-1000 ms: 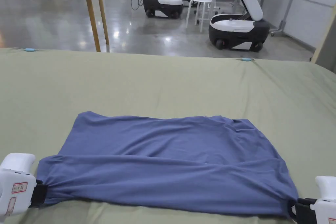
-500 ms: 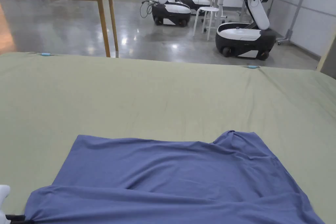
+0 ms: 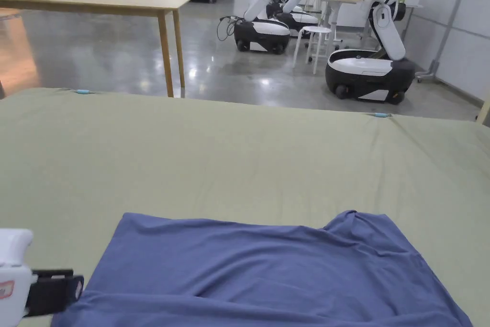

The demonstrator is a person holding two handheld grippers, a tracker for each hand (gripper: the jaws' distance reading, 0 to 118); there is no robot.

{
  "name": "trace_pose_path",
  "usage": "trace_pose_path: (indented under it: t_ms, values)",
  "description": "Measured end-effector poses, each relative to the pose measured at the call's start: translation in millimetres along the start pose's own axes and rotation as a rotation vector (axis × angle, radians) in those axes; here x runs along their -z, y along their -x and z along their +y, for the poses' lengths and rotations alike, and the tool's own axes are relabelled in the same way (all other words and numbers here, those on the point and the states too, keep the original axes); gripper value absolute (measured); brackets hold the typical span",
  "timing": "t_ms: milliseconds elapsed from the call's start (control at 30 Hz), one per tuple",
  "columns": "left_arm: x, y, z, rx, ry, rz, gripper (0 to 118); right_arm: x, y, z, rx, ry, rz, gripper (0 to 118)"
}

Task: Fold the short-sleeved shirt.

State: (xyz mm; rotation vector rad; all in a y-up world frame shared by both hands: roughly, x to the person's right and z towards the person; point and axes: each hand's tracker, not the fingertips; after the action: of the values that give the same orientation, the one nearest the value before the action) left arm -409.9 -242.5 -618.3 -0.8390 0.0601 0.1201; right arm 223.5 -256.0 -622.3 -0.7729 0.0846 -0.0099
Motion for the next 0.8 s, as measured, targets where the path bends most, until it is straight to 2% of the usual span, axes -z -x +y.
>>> trace_pose_path:
  t_ms: [33,67,167,267,300,333,367,400,433,500,600,633,667,700,733,767,800]
  values:
    - [11,-5,13,0.028,-0.007,-0.011,2,7,2,7,0.008,-0.015,-0.005,1]
    - [24,-8,24,0.041,-0.009,0.0,1,13,6,16,0.013,-0.029,-0.027,1]
    - [66,-21,58,0.032,-0.006,-0.018,1,37,7,30,-0.002,0.004,0.011,1]
    - [110,-28,88,0.034,-0.005,-0.02,2,55,14,39,-0.015,0.023,-0.007,1]
    - [127,-28,96,0.042,0.004,-0.029,11,61,14,39,-0.018,0.03,0.0,1]
    - [144,-29,104,0.041,0.027,-0.025,36,64,17,41,-0.017,0.032,0.001,1]
    - [163,-29,109,0.037,0.097,0.023,95,69,17,40,-0.017,0.042,0.006,1]
    - [183,-22,113,0.034,0.134,0.045,118,74,17,39,-0.019,0.053,0.009,1]
    - [193,-22,118,0.045,0.063,0.027,115,79,16,37,-0.02,0.063,0.008,1]
    - [213,-24,121,0.045,0.144,0.091,112,87,14,39,-0.02,0.079,0.003,1]
    - [232,-26,119,0.071,0.161,0.108,109,98,9,43,-0.011,0.102,-0.003,1]
    - [231,-30,118,0.079,0.177,0.113,97,101,6,46,-0.007,0.109,-0.003,1]
    - [222,-35,113,0.082,0.171,0.101,70,104,4,50,-0.001,0.112,-0.002,1]
    - [214,-38,111,0.073,0.139,0.026,53,108,1,54,0.006,0.111,-0.002,1]
    - [208,-43,111,0.079,0.123,0.051,32,114,-7,63,0.013,0.109,-0.003,1]
    - [205,-46,111,0.099,0.116,0.051,2,120,-10,70,0.018,0.107,-0.005,1]
    - [200,-48,108,0.089,0.114,-0.01,2,127,-12,79,0.025,0.109,-0.007,1]
